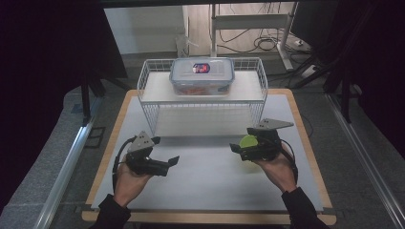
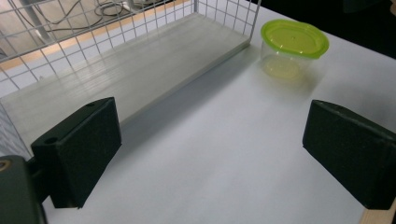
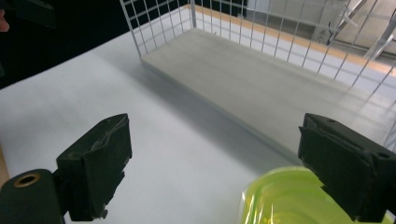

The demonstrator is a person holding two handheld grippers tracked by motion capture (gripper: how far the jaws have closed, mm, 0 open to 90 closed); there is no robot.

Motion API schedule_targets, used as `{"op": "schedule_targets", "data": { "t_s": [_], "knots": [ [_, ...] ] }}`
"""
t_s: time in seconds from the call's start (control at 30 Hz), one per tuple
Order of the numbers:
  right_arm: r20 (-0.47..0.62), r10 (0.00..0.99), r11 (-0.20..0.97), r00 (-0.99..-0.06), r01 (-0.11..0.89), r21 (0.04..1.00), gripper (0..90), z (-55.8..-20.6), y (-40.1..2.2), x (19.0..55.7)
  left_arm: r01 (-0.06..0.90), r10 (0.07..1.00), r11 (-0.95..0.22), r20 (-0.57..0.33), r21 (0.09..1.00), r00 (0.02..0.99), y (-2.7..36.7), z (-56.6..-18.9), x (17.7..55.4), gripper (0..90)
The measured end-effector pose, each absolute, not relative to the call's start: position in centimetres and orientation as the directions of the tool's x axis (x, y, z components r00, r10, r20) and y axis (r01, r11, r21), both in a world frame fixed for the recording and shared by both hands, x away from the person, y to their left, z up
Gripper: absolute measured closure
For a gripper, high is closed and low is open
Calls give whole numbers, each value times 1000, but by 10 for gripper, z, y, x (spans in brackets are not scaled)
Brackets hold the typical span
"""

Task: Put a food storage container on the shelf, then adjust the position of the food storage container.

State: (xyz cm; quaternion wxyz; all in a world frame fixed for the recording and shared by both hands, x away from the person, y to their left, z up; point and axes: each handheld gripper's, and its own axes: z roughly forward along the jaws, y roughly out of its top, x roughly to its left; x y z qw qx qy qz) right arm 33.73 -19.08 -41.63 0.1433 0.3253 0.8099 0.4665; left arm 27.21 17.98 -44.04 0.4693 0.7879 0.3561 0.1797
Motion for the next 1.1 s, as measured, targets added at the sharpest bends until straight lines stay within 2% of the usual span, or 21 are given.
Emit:
{"op": "schedule_targets", "data": {
  "t_s": [0.23,0.53,0.83,1.0,1.1],
  "knots": [
    [37,673,385,-739,393,835,65,-430,-196,323,380,739,-287,-49,880,672,183,-462,256,37],
    [21,680,401,-733,395,827,32,-449,-206,306,380,756,-327,-1,865,654,190,-491,238,30],
    [0,682,451,-731,421,787,19,-468,-212,301,408,756,-336,-16,849,655,191,-505,235,33],
    [16,701,431,-713,441,788,82,-467,-215,301,405,762,-330,-12,852,647,192,-506,235,33],
    [42,714,407,-699,463,788,169,-464,-219,303,405,766,-334,-5,851,642,193,-506,235,34]
  ]
}}
